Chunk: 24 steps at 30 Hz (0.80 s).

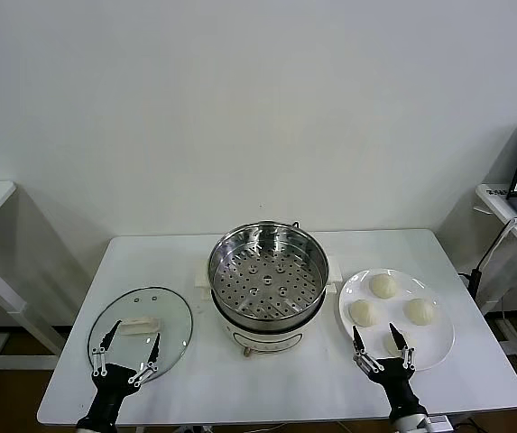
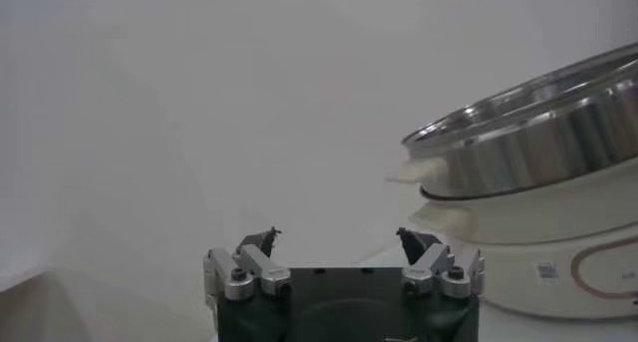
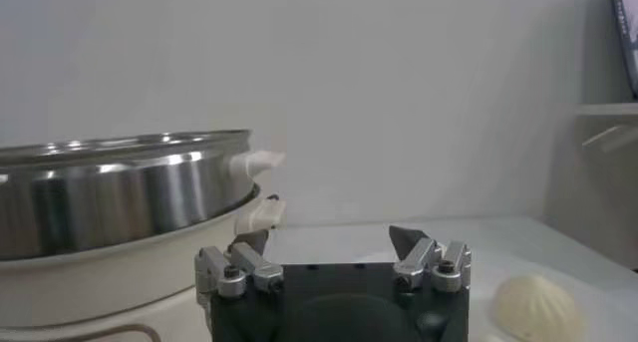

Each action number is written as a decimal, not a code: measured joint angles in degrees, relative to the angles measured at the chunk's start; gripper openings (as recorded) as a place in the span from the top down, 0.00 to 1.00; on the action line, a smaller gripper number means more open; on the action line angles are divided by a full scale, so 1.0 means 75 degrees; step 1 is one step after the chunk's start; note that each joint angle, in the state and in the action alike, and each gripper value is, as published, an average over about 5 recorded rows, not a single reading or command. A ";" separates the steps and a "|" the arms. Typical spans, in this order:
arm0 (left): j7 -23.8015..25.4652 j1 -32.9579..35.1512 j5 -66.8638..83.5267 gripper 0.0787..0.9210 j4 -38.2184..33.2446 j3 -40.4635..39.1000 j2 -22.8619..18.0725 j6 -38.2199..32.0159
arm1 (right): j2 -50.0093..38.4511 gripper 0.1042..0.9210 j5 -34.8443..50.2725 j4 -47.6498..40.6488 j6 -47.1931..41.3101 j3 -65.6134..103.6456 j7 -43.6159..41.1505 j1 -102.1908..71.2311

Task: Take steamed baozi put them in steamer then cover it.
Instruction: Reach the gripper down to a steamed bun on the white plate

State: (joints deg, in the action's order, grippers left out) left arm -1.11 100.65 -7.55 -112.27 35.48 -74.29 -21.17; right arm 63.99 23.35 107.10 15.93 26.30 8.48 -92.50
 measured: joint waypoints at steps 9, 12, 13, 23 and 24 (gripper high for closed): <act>-0.0031 0.0016 -0.0059 0.12 -0.0129 -0.0116 -0.0048 -0.0018 | -0.0633 0.12 0.0637 -0.0779 -0.0760 -0.0314 0.0293 0.1834; -0.0044 0.0016 -0.0099 0.12 -0.0173 -0.0148 -0.0052 -0.0022 | -0.0956 0.12 0.1038 -0.1287 -0.1033 -0.0621 0.0241 0.2789; -0.0051 0.0013 -0.0110 0.12 -0.0187 -0.0155 -0.0053 -0.0022 | -0.1072 0.12 0.1179 -0.1478 -0.1116 -0.0744 0.0182 0.3120; -0.0119 -0.0086 -0.0137 0.12 -0.0253 -0.0256 -0.0046 -0.0007 | -0.2483 0.12 0.1919 -0.3617 -0.1870 -0.2705 -0.2046 0.6332; -0.0124 -0.0101 -0.0136 0.12 -0.0258 -0.0268 -0.0047 -0.0002 | -0.2627 0.12 0.1876 -0.3819 -0.1912 -0.2966 -0.2445 0.6646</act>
State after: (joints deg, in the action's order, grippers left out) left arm -2.04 99.89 -8.58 -114.20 33.47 -74.64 -21.18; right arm 44.29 37.43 78.46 1.59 4.06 -9.86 -42.66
